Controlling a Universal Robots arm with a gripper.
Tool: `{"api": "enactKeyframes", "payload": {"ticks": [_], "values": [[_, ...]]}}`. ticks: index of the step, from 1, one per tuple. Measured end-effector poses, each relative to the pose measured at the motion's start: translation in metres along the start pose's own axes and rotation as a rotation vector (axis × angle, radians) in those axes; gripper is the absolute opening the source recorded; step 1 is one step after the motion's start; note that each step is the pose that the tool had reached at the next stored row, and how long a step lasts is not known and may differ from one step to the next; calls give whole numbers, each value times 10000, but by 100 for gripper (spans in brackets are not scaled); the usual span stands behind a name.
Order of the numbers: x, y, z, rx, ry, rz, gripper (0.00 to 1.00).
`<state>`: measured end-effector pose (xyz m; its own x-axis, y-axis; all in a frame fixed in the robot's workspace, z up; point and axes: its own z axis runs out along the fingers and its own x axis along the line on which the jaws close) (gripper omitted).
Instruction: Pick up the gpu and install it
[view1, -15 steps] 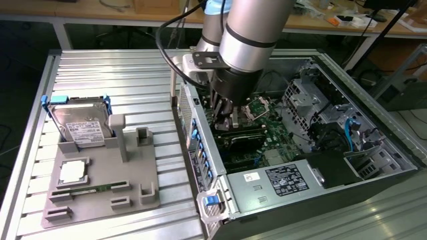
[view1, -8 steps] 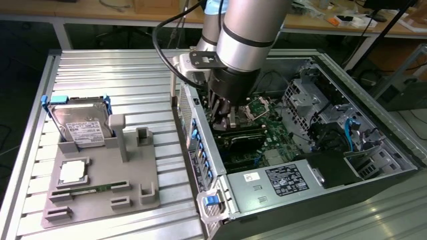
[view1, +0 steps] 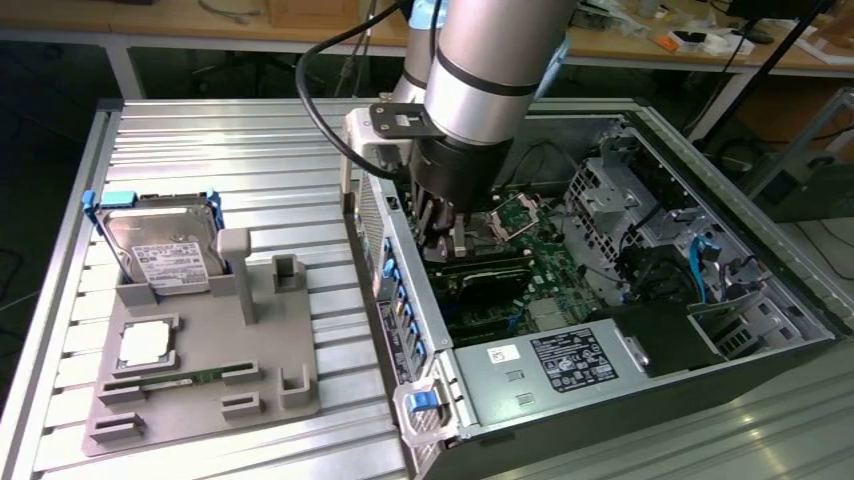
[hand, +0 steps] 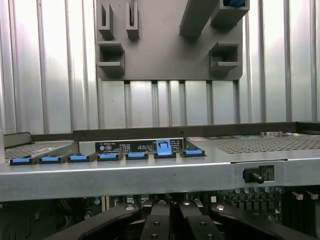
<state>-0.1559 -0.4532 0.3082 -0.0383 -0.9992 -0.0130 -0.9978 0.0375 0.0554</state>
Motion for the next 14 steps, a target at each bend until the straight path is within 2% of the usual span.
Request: {"api": "enactKeyframes", "payload": {"ticks": [14], "values": [[0, 8, -14, -3, 0, 4, 11]]}}
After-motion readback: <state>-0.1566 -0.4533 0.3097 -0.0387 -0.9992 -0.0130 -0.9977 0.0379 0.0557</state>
